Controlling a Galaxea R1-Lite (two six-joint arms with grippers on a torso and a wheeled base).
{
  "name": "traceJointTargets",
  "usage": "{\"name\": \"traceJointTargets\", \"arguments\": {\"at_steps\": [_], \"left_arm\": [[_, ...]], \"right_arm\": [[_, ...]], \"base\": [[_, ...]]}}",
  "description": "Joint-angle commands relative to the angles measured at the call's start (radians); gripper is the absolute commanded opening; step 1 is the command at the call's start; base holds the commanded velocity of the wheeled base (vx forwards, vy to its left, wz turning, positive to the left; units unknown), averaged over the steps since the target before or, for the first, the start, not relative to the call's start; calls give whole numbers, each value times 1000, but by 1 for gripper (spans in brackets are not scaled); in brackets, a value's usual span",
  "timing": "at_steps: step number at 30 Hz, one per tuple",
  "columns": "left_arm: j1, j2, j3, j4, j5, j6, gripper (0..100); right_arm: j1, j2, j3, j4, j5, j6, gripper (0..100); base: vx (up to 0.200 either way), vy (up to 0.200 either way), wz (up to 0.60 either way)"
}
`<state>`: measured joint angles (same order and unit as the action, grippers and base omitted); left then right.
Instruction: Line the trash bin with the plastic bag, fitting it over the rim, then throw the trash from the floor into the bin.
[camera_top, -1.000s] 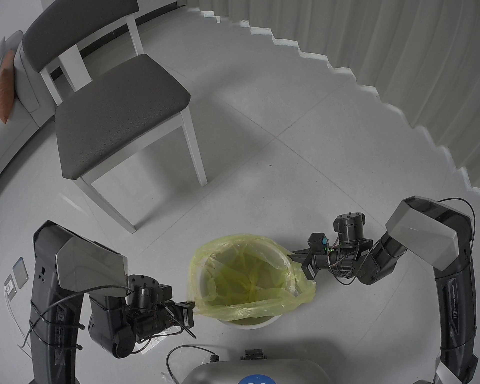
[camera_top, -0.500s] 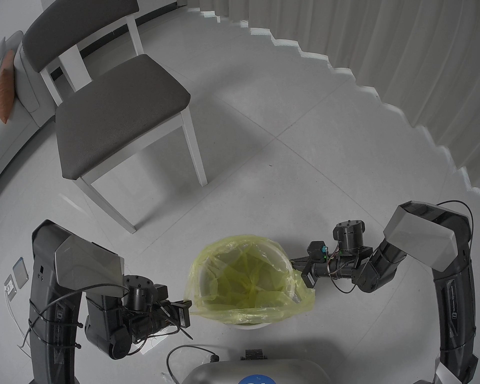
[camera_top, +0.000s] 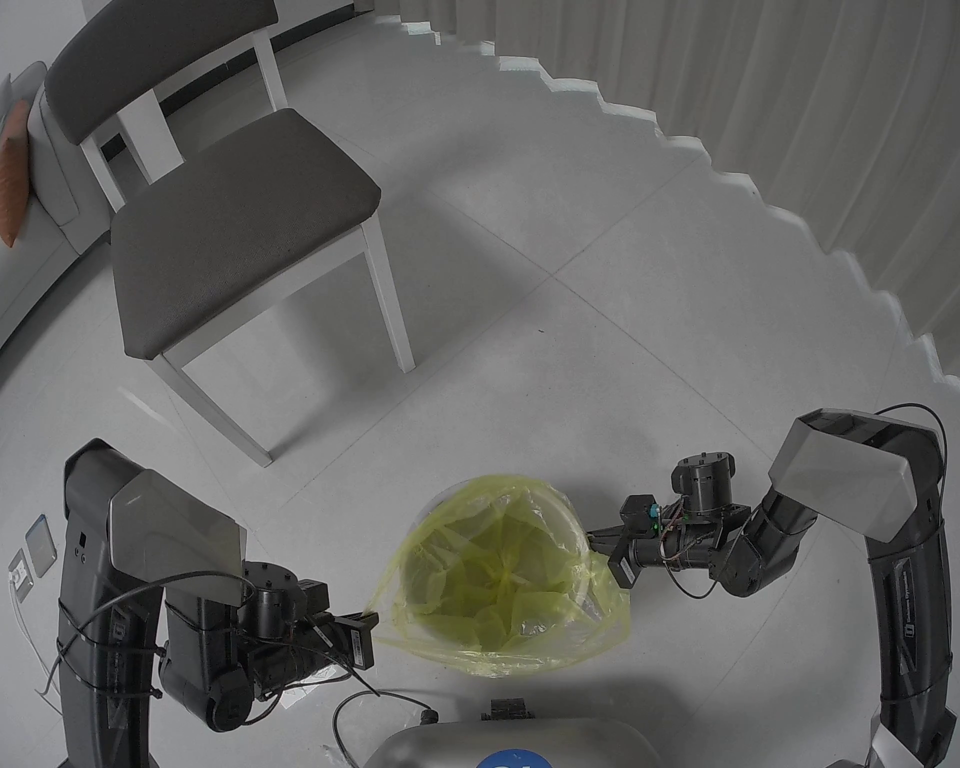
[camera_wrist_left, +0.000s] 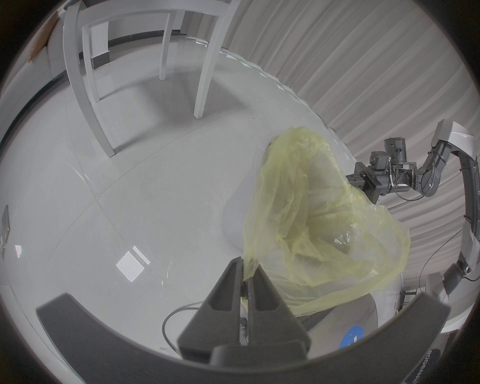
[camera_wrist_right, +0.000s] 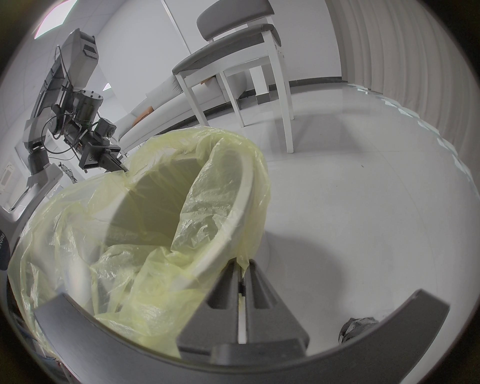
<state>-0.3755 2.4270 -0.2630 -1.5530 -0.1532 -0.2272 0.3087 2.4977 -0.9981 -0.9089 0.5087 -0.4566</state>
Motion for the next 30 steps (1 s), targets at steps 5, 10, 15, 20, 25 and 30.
{"name": "traceJointTargets", "arguments": {"at_steps": [5, 10, 15, 20, 25, 30], "left_arm": [[4, 18, 8, -16, 0, 0, 0], [27, 30, -21, -16, 1, 2, 0], [52, 33, -36, -16, 1, 2, 0], [66, 12, -50, -16, 3, 2, 0], [66, -31, -64, -16, 1, -3, 0], [66, -65, -82, -16, 1, -9, 0]], "right_arm": [[0, 9, 4, -1, 1, 1, 0], [-3, 15, 10, -13, 1, -1, 0], [-2, 30, 1, -18, 1, 1, 0], [-3, 36, -8, -18, 1, 1, 0], [-8, 21, 1, -21, 1, 1, 100], [-17, -17, 33, -42, 1, -1, 100]], "base": [[0, 0, 0], [0, 0, 0], [0, 0, 0], [0, 0, 0], [0, 0, 0], [0, 0, 0]]}}
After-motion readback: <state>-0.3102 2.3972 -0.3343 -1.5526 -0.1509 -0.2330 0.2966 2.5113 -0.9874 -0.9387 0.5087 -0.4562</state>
